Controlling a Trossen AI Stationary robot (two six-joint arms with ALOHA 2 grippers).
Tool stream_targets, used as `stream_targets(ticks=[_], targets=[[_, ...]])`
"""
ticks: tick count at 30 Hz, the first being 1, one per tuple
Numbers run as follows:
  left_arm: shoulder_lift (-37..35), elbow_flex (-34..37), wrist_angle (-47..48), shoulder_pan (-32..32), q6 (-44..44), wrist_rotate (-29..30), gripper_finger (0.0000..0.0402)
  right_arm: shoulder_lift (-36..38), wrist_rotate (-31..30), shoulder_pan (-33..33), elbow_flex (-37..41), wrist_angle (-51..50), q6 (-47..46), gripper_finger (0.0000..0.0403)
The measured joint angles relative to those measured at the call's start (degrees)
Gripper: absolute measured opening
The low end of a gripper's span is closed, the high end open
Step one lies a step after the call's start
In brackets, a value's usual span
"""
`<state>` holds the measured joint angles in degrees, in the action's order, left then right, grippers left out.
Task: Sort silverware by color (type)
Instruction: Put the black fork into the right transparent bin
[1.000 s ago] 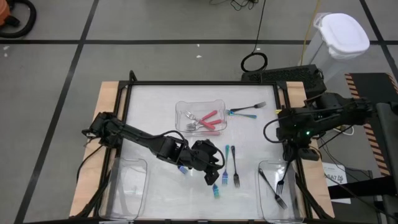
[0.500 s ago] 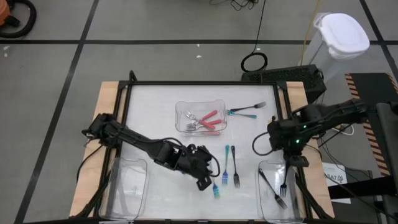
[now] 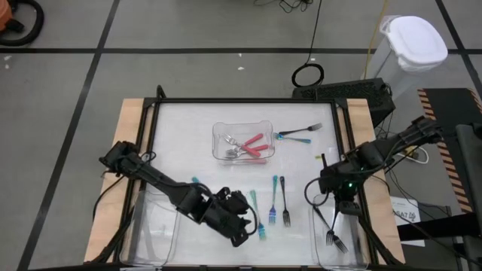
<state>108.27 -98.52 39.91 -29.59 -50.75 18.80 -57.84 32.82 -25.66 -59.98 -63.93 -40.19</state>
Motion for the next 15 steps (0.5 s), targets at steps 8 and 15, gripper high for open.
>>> stream_targets(ticks=[8, 15], targets=[[0.0, 0.0, 0.8, -2.5, 0.0, 1.1, 0.0161, 0.0, -0.2, -5.0, 2.8, 3.6, -2.7, 0.0006], [0.0, 0.0, 3.7, -2.8, -0.4, 1.8, 0.0161, 0.0, -3.0, -8.1, 8.6, 11.0, -4.0, 0.0008]])
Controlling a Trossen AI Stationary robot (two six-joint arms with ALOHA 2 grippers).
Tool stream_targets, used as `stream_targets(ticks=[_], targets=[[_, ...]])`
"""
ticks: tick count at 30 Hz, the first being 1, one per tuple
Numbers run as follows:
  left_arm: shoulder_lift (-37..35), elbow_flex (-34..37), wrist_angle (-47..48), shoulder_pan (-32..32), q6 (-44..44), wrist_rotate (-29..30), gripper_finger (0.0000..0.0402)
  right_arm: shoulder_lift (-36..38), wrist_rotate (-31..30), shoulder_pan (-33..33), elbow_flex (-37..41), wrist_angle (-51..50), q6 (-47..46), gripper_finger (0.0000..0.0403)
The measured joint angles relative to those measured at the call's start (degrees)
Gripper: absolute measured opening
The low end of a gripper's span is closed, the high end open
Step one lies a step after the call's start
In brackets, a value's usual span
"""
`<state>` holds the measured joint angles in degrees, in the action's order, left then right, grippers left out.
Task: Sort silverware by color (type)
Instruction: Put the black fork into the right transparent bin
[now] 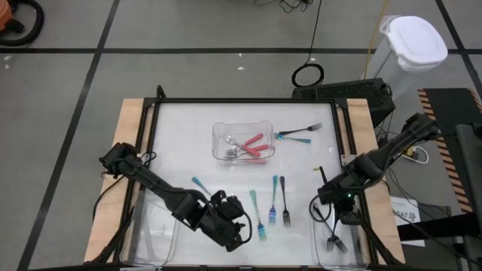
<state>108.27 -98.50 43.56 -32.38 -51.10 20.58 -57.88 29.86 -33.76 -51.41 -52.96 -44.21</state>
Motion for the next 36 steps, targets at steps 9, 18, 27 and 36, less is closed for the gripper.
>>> stream_targets(ticks=[9, 18, 27, 36], targets=[[0.0, 0.0, 1.1, 0.0, -2.6, 0.7, 0.0161, 0.1, 0.2, -1.3, 4.5, 3.7, 2.1, 0.0009], [0.0, 0.0, 1.5, 0.8, -5.3, 0.9, 0.0161, 0.1, -1.8, -1.3, 4.7, 3.5, 2.9, 0.001], [0.0, 0.0, 1.6, 3.2, -0.8, -0.1, 0.0161, -0.1, -6.1, -1.5, 4.9, 1.4, 1.6, 0.0082], [0.0, 0.0, 0.5, 4.3, -0.7, -0.6, 0.0161, 0.0, -4.8, -1.4, 4.9, 1.6, -6.4, 0.0141]])
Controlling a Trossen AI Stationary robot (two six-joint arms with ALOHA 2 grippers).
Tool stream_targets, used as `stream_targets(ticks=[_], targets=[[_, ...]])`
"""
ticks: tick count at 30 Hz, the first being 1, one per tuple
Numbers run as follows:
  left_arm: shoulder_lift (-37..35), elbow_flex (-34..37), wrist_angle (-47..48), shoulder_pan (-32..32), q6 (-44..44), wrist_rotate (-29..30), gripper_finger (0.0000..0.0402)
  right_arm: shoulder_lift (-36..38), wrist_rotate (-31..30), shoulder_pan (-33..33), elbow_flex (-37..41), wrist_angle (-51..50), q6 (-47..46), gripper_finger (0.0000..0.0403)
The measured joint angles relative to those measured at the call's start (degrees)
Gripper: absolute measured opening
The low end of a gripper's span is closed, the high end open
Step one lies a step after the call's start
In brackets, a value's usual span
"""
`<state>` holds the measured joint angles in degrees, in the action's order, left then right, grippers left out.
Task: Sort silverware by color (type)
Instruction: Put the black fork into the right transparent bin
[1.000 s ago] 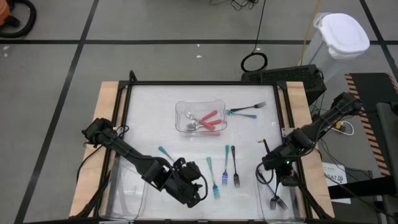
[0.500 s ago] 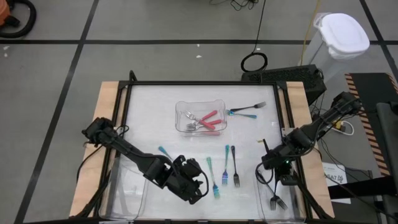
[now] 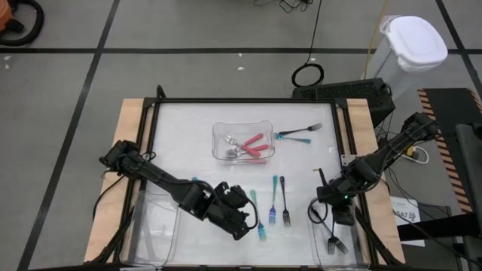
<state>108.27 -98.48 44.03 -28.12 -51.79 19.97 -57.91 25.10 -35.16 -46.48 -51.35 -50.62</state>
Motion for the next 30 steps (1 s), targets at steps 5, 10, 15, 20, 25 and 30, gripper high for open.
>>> stream_targets(ticks=[5, 10, 15, 20, 25, 30], targets=[[0.0, 0.0, 0.0, 0.0, 0.1, -0.2, 0.0161, 0.0, 0.4, 0.0, 0.0, 0.3, -3.3, 0.0153], [0.0, 0.0, 0.0, 0.0, 0.1, -0.2, 0.0161, 0.0, -0.9, 0.0, -0.1, 0.5, -3.8, 0.0164], [0.0, 0.0, 0.0, 0.0, 0.0, -0.2, 0.0161, 0.0, -1.5, 0.0, -0.1, 0.5, -3.1, 0.0192], [0.0, 0.0, 0.0, 0.0, 0.0, -0.1, 0.0161, 0.0, -2.6, 0.0, -0.1, 0.1, -2.9, 0.023], [0.0, 0.0, 0.1, 0.0, 0.1, 0.3, 0.0161, 0.0, -2.6, 0.0, -0.1, 0.1, -4.1, 0.0264], [0.0, 0.0, 0.3, 0.0, 0.2, 0.6, 0.0161, 0.0, -2.6, 0.0, -0.2, 0.1, -5.2, 0.0286]])
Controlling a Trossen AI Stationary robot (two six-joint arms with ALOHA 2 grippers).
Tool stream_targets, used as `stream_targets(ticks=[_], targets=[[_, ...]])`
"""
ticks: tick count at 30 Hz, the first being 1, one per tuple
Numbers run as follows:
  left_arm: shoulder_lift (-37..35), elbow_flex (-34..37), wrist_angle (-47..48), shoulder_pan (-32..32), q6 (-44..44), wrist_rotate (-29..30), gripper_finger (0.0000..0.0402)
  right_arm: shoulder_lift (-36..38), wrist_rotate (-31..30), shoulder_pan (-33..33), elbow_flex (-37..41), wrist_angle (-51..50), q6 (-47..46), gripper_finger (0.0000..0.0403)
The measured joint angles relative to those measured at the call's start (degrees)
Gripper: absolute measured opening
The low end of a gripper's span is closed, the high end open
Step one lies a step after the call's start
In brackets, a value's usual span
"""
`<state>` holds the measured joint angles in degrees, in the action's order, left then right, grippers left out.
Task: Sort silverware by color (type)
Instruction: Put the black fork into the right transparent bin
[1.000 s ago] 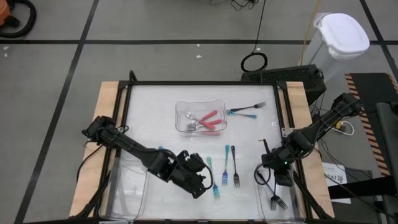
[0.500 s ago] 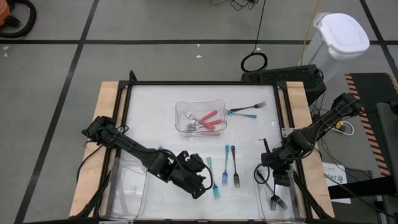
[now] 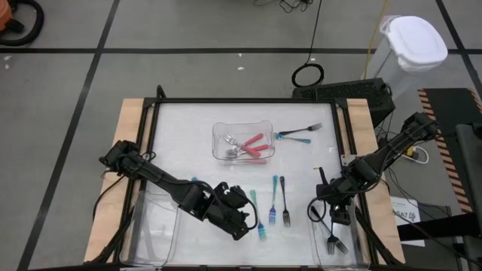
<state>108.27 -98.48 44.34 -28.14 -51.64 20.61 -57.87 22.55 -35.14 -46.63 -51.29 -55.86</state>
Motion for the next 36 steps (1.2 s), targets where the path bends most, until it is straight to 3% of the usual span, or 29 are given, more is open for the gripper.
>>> stream_targets(ticks=[20, 32, 36], targets=[[0.0, 0.0, 0.0, 0.0, 1.5, 4.5, 0.0161, 0.0, -9.5, 0.1, -14.5, -15.6, 5.4, 0.0293], [0.1, 0.0, 0.0, 0.7, 1.6, 8.2, 0.0161, -1.2, -22.7, 3.3, -18.8, -7.3, -12.2, 0.0293], [0.1, 0.0, 0.0, 1.9, 3.0, 9.9, 0.0161, -3.1, -30.4, 5.9, -18.8, -0.2, -16.5, 0.0293]])
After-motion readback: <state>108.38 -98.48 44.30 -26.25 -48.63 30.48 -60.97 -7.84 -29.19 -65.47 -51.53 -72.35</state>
